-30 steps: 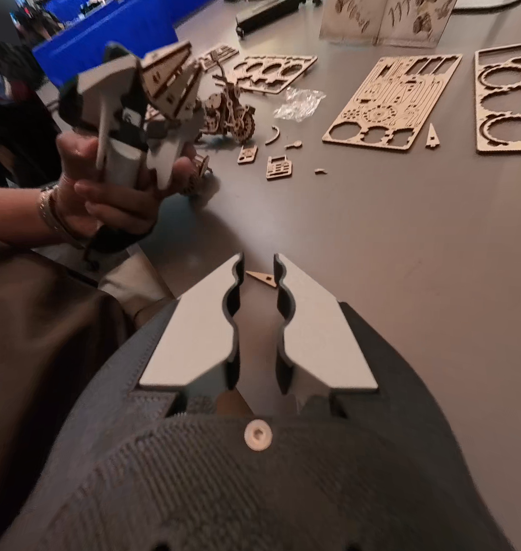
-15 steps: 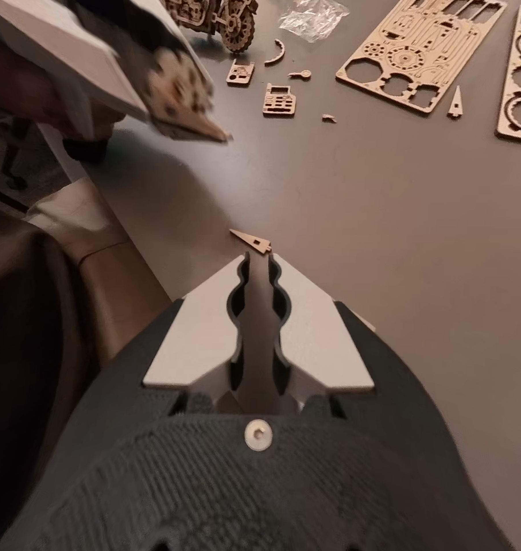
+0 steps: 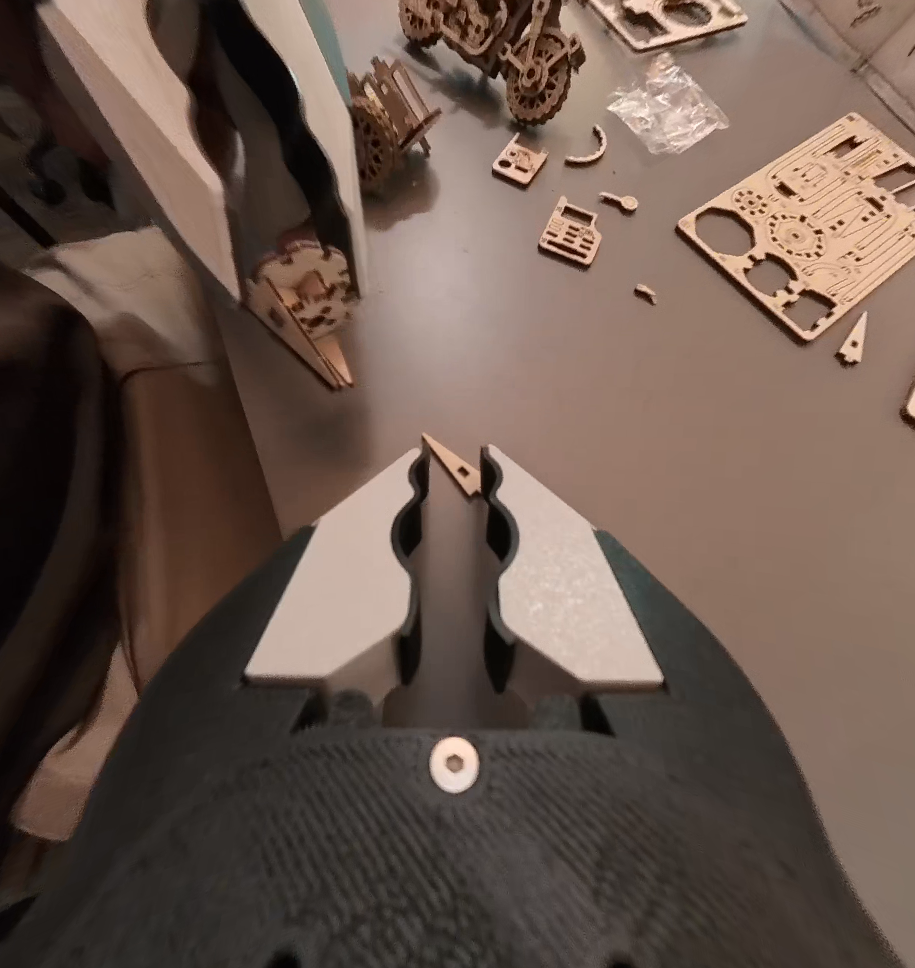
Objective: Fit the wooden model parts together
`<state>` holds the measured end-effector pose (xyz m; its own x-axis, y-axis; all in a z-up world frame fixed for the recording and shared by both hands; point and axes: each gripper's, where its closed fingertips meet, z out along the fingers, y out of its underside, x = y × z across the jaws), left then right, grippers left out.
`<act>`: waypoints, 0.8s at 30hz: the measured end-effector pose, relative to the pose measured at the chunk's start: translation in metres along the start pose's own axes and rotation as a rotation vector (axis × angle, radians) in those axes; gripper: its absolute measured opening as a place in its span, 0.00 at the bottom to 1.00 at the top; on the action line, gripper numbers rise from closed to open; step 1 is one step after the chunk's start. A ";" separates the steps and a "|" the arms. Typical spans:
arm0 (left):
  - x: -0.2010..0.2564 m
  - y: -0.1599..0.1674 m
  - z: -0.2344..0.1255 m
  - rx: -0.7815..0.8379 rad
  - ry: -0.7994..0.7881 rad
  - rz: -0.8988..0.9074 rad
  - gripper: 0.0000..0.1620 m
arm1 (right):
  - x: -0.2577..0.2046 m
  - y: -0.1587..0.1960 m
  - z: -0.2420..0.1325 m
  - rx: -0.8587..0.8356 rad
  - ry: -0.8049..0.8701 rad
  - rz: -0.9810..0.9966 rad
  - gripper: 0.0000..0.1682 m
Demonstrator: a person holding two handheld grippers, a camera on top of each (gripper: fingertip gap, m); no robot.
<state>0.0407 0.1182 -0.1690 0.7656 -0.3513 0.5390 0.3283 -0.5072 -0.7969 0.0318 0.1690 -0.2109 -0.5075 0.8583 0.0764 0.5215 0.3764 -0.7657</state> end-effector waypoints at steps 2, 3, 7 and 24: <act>0.000 0.000 -0.002 0.017 0.009 -0.026 0.20 | -0.001 0.005 0.006 -0.041 -0.006 -0.022 0.10; 0.000 0.001 -0.003 0.024 0.015 -0.037 0.20 | -0.001 0.006 0.009 -0.054 -0.004 -0.027 0.09; 0.000 -0.001 -0.006 0.057 0.021 -0.064 0.20 | 0.006 0.004 0.012 -0.063 0.036 -0.009 0.05; -0.002 -0.003 -0.008 0.083 0.037 -0.087 0.20 | -0.027 0.007 0.000 -0.093 -0.229 0.259 0.11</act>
<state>0.0334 0.1141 -0.1652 0.7118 -0.3383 0.6155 0.4387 -0.4703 -0.7658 0.0491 0.1485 -0.2188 -0.4853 0.8329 -0.2659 0.7079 0.1958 -0.6786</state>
